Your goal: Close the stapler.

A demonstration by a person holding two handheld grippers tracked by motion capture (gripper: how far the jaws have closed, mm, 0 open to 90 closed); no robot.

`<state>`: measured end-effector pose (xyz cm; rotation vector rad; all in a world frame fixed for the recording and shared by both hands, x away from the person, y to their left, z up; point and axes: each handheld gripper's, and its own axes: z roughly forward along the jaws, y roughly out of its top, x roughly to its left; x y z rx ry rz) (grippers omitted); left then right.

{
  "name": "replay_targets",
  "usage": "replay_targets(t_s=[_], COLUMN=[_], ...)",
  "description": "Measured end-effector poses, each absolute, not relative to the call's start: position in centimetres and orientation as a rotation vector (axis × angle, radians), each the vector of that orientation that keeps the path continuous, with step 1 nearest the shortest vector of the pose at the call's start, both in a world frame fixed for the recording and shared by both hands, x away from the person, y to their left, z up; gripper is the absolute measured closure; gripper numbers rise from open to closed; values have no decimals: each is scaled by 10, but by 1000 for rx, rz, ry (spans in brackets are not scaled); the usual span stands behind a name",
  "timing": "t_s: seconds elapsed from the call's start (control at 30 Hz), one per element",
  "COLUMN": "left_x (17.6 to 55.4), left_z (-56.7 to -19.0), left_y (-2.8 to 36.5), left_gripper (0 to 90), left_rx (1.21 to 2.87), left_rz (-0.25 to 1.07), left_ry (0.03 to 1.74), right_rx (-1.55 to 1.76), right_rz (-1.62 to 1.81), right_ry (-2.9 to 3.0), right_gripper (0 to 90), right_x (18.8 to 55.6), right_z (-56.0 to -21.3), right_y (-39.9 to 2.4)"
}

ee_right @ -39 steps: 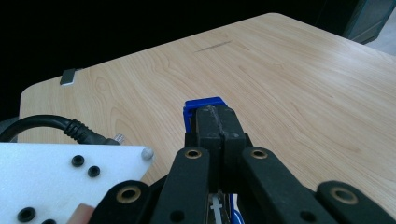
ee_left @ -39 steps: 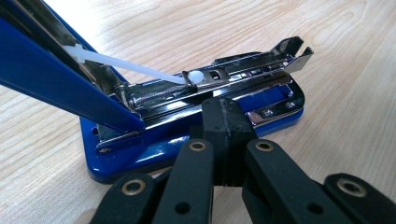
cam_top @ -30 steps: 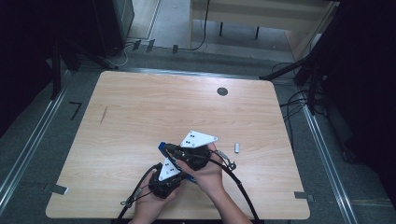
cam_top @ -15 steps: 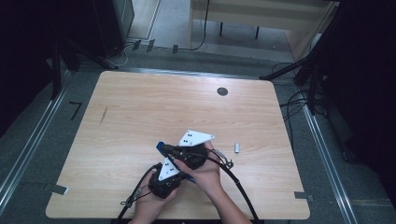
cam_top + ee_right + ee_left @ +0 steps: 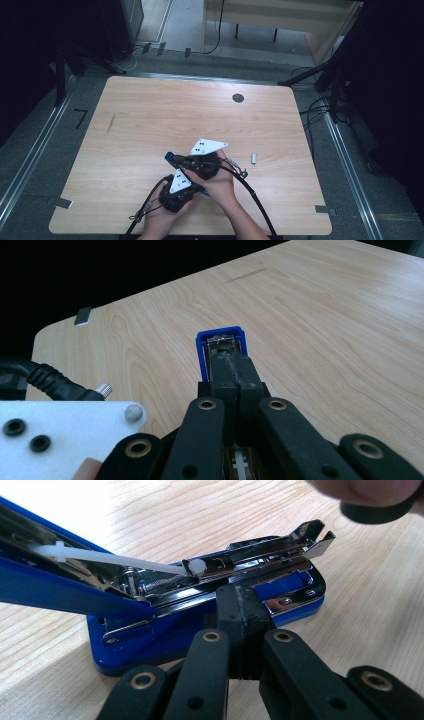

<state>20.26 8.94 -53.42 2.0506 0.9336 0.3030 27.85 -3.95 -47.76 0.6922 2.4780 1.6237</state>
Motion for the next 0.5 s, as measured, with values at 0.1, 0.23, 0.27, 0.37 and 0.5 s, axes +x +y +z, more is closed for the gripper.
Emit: replay_targets(t_s=[0.1, 0.23, 0.27, 0.37, 0.5], left_x=[202, 203, 202, 203, 203], left_z=[-534, -534, -534, -534, -534], left_y=[89, 89, 89, 89, 89], left_gripper=[900, 900, 900, 900, 900], left_rx=[2049, 2048, 2048, 2049, 2048], left_rz=[300, 300, 300, 300, 298], left_ry=[935, 936, 937, 936, 936], right_rx=[688, 702, 711, 716, 716], right_rz=[1562, 1540, 1541, 1532, 1510], right_ry=[2505, 2533, 2539, 2551, 2561], right_gripper=[900, 900, 900, 900, 900], right_x=[280, 282, 282, 283, 283], right_z=[-483, -493, -494, -498, -500], right_y=[-37, -35, -35, -35, -33])
